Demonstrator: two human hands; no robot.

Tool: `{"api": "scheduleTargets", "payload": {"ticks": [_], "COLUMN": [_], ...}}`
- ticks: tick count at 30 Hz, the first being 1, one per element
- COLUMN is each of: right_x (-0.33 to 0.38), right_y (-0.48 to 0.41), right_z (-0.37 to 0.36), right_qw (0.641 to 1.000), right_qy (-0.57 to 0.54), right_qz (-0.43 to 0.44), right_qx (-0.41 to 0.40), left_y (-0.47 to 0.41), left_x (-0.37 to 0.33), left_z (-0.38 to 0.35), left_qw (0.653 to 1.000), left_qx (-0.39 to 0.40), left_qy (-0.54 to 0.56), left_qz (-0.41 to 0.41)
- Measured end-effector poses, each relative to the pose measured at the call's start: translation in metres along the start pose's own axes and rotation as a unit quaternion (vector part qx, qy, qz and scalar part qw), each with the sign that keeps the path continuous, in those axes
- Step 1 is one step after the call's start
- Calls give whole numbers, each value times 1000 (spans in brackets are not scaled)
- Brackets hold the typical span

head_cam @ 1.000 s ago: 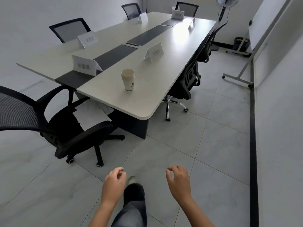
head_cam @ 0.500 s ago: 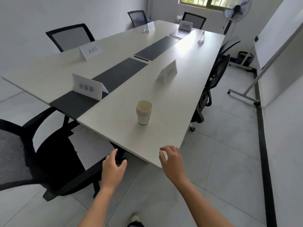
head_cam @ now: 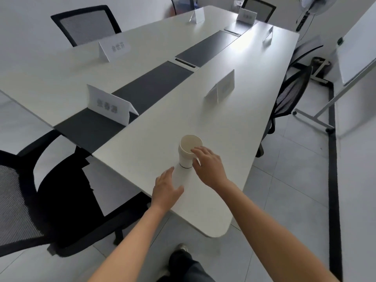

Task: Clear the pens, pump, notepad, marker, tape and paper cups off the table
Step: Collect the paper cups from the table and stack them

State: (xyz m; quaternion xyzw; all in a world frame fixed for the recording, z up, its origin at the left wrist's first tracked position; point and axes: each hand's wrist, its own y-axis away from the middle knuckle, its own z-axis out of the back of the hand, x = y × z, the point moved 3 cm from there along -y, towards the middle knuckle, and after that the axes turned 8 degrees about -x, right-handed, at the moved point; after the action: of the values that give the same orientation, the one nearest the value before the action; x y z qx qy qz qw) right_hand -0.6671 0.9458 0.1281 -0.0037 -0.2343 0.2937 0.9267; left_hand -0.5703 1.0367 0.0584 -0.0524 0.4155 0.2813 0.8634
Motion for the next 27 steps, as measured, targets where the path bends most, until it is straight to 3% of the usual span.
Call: {"api": "scheduleTargets", "payload": {"ticks": [3, 6, 11, 14, 16, 21, 27], "right_x": [-13, -24, -40, -44, -37, -5, 39], "right_y": [-20, -32, -40, -40, -39, -41, -42], "right_z": [-12, -15, -6, 1, 6, 11, -10], "right_qw": [995, 992, 994, 950, 923, 903, 926], "right_qy": [71, 96, -79, -269, -337, -380, -308], "right_qz": [35, 66, -30, -139, -153, -114, -67], "right_qx": [62, 52, 66, 79, 104, 165, 207], "left_y": [-14, -29, -52, -58, -59, -43, -33], "left_x": [3, -1, -18, -31, -39, -43, -13], "left_z": [-3, -5, -6, -3, 5, 43, 77], "left_qw": [1000, 998, 997, 993, 988, 983, 991], "left_qx": [11, 20, 7, -19, -48, -84, -69], "left_qy": [-25, -53, -73, -107, -128, -110, -86], "left_qz": [15, 17, -5, -45, -68, -117, -69]}}
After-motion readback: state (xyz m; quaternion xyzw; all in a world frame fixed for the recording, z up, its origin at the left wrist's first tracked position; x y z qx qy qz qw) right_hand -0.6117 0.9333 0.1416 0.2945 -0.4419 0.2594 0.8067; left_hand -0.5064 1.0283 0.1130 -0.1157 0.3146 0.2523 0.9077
